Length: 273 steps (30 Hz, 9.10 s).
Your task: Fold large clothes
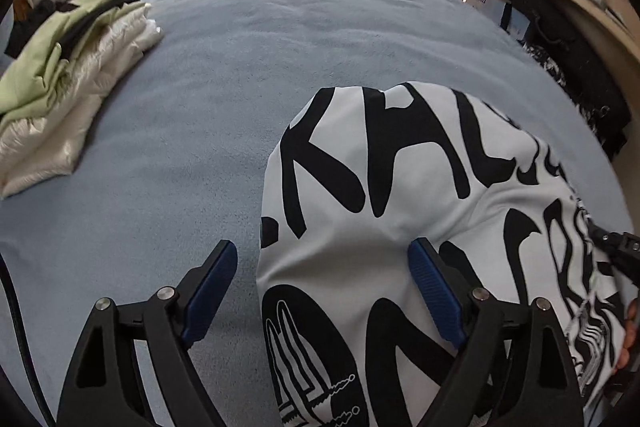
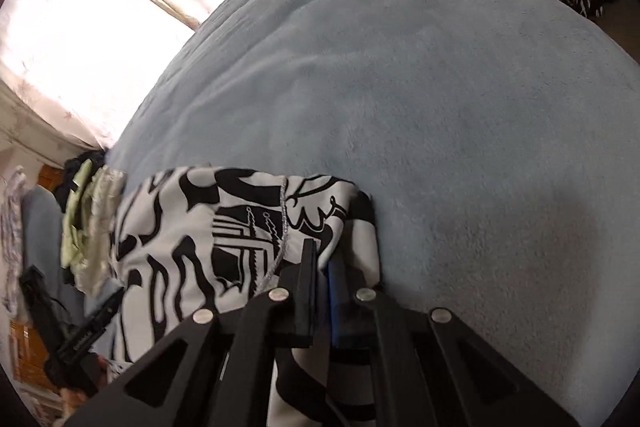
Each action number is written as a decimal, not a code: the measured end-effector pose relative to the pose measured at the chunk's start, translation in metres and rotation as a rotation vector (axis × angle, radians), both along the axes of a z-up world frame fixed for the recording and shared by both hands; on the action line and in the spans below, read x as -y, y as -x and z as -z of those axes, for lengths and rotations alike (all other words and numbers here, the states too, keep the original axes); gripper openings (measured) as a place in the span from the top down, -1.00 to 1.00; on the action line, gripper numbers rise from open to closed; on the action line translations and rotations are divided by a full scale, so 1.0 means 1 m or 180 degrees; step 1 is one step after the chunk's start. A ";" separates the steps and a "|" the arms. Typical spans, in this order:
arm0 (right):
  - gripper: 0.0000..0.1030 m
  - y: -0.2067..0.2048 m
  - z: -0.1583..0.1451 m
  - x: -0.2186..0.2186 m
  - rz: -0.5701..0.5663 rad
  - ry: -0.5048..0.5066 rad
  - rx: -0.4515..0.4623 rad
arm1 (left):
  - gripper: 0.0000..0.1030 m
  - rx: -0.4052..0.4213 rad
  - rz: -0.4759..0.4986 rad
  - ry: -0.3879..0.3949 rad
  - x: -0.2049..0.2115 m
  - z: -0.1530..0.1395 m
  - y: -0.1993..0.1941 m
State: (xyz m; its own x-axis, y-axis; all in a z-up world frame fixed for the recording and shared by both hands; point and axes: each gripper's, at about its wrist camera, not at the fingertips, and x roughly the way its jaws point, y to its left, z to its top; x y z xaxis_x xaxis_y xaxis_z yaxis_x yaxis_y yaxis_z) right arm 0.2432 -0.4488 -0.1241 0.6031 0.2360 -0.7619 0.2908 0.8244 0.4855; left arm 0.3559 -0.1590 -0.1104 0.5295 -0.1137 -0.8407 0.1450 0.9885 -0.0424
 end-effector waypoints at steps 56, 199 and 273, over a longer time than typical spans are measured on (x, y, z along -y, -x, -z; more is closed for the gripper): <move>0.91 0.131 -0.037 -0.091 -0.0501 0.0155 -0.0151 | 0.01 -0.0089 0.0074 0.0013 -0.004 -0.055 0.161; 0.01 -0.355 -0.178 -0.603 -0.1466 0.0932 0.0977 | 0.53 0.0787 -0.1441 -0.0592 -0.014 -0.008 0.070; -0.36 0.147 -0.197 -0.377 -0.1205 0.0602 0.0656 | -0.71 0.0983 -0.0908 0.0025 0.220 -0.014 0.547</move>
